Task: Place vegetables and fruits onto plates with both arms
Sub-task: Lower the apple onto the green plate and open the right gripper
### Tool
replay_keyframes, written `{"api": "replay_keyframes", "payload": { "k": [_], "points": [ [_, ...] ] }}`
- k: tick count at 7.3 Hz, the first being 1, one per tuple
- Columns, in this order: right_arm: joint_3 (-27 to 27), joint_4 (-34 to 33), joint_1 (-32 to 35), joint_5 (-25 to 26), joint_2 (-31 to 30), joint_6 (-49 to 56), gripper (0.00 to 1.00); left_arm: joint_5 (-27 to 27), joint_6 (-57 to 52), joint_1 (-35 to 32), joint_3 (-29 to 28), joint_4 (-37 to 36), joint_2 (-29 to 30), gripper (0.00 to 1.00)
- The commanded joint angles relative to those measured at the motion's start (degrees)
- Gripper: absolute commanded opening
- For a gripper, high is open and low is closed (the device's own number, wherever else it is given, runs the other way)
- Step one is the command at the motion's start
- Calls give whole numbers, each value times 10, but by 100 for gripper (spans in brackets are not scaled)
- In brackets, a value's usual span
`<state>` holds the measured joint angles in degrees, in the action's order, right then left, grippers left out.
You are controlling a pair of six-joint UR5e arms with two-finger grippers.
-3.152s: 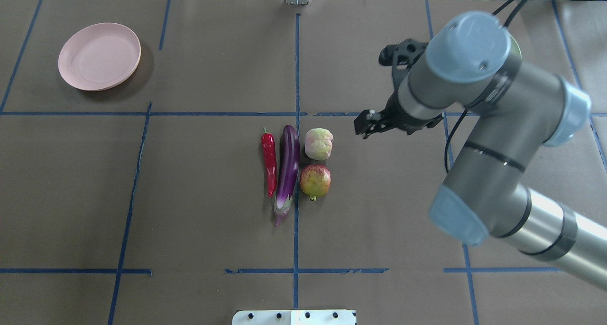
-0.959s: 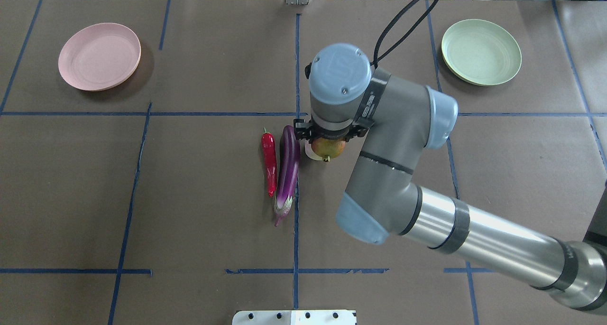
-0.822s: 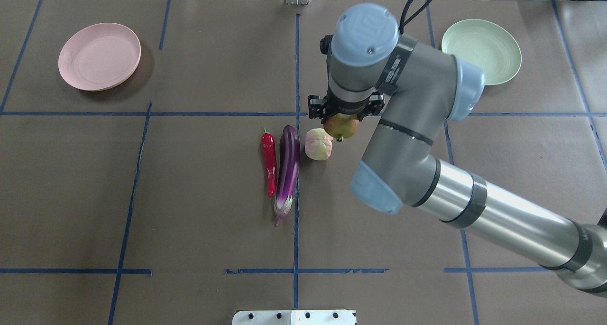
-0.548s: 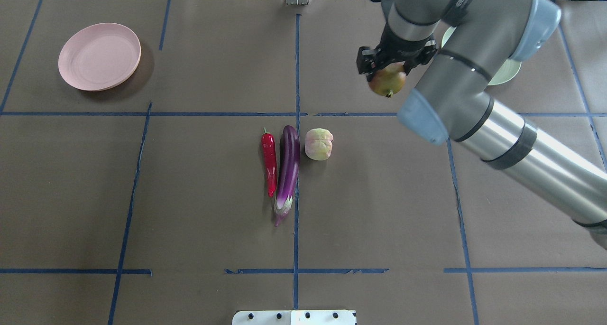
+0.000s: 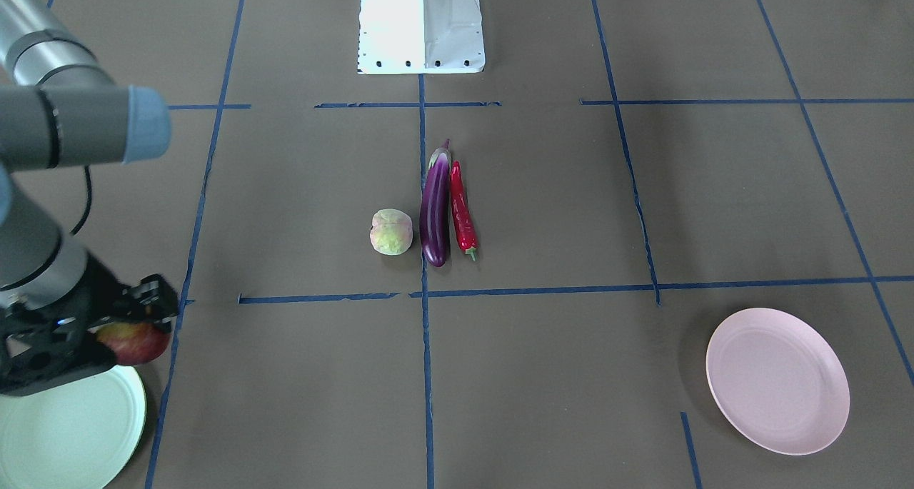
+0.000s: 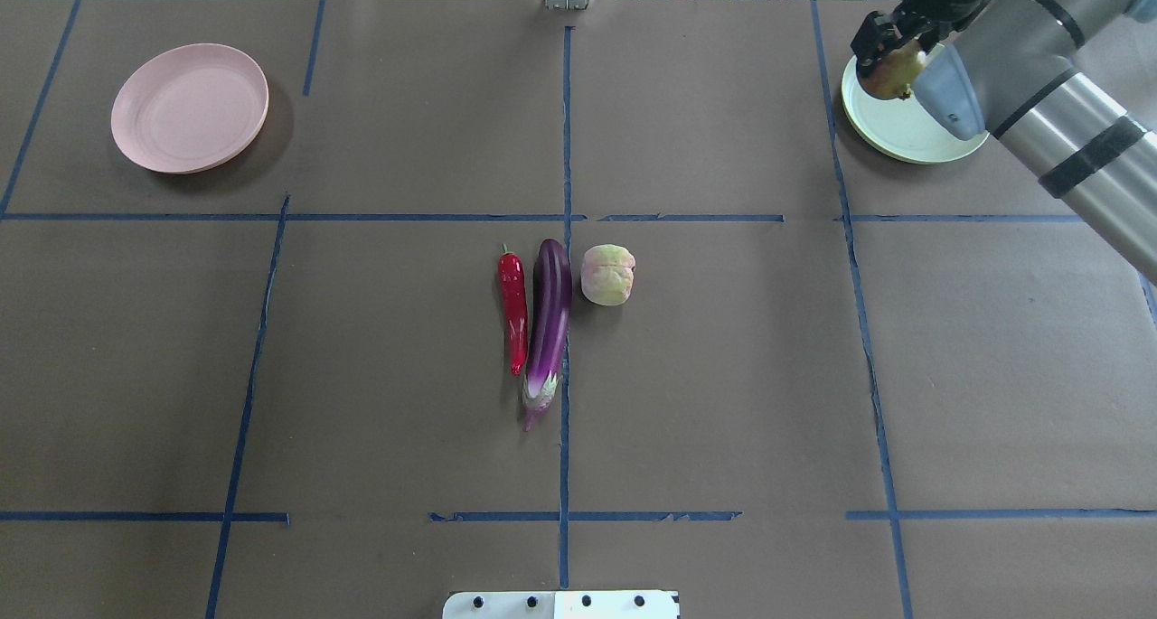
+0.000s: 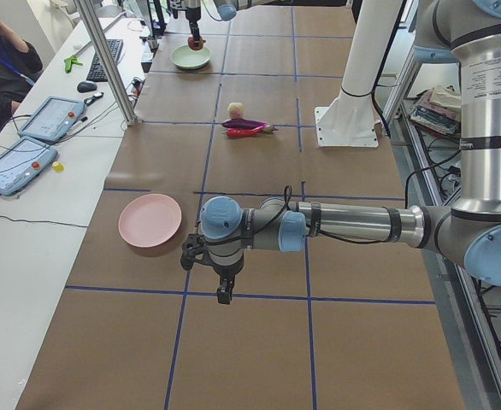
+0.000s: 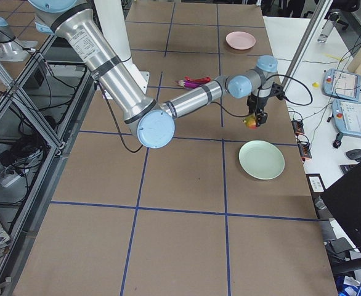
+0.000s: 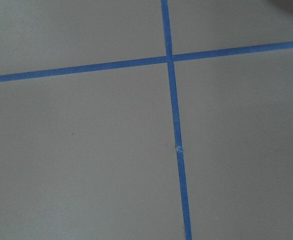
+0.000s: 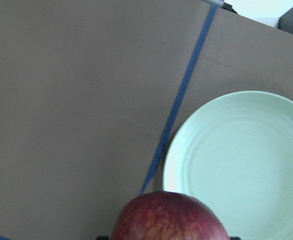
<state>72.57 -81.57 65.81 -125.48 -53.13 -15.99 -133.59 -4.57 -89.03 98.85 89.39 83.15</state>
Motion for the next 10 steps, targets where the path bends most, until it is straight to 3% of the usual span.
{"api": "replay_keyframes", "payload": {
  "k": [1, 3, 4, 5, 6, 8, 10],
  "points": [
    [-118, 143, 19, -25, -25, 45, 4, 0, 0, 0, -2, 0, 0, 100],
    [-187, 184, 12, -12, -13, 44, 5, 0, 0, 0, -3, 0, 0, 100],
    [-195, 194, 12, 5, -19, 44, 14, 0, 0, 2, -3, 1, 0, 100],
    [-195, 193, 11, 6, -22, 43, 48, 0, 0, 2, -3, 1, 0, 100],
    [-193, 194, 8, 6, -28, 42, 99, 0, 0, 2, -2, 1, 0, 100],
    [-170, 192, 8, 4, -25, -14, 100, 0, 0, 3, 3, 1, 1, 100],
    [-99, 162, 11, -2, -24, -83, 100, 2, -1, 5, 24, 1, 3, 100]
  ]
}}
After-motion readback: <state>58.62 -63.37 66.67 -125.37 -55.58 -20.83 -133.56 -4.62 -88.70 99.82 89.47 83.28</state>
